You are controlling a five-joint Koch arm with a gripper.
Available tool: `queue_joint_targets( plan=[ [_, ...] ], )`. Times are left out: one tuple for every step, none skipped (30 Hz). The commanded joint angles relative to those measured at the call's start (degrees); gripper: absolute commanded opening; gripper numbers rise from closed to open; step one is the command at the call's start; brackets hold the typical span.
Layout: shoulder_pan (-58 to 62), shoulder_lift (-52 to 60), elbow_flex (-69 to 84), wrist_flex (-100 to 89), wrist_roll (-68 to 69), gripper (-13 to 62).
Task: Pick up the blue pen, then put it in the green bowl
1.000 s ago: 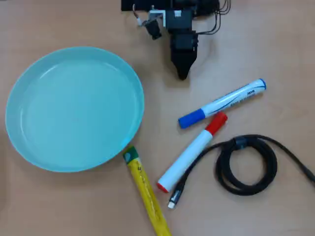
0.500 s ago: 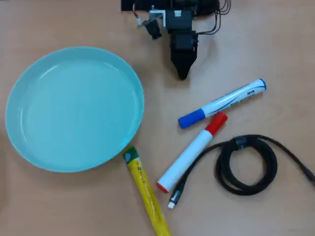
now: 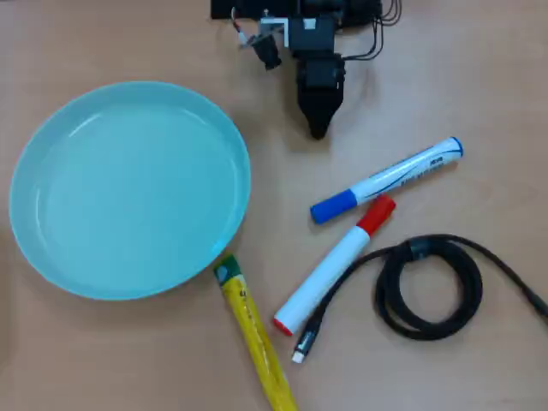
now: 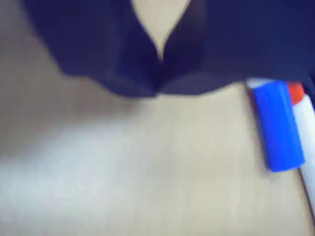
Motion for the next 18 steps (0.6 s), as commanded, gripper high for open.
queue_joint_targets(
  plan=[
    [-0.18, 5.27, 0.35, 9.05, 0.62, -7.7],
    [-0.44, 5.27, 0.0, 9.23, 0.53, -7.7],
    [-0.88, 5.27, -0.62, 9.67, 0.53, -7.7],
    [-1.49, 5.27, -1.58, 10.63, 0.53, -7.7],
    [-2.29, 5.19, -2.64, 12.22, 0.44, -7.7],
    [-3.08, 5.27, -3.87, 14.33, 0.35, -7.7],
    [-3.69, 5.27, -5.19, 16.7, 0.35, -7.7],
    [-3.78, 5.27, -6.33, 18.98, 0.35, -7.7],
    [-3.78, 5.27, -7.29, 20.83, 0.35, -7.7],
    [-3.78, 5.27, -7.91, 22.41, 0.26, -7.7],
    [-3.69, 5.27, -8.53, 23.73, 0.35, -7.7],
    [-3.69, 5.27, -9.14, 24.79, 0.35, -7.7],
    [-3.78, 5.27, -9.93, 25.75, 0.35, -7.7],
    [-3.87, 5.27, -10.99, 26.98, 0.35, -7.7],
    [-3.87, 5.27, -12.39, 28.83, 0.35, -7.7],
    [-3.96, 5.27, -14.15, 31.38, 0.35, -7.7],
    [-4.04, 5.27, -16.08, 34.54, 0.44, -7.7],
    [-4.39, 5.27, -18.28, 37.71, 0.44, -7.7]
  ],
)
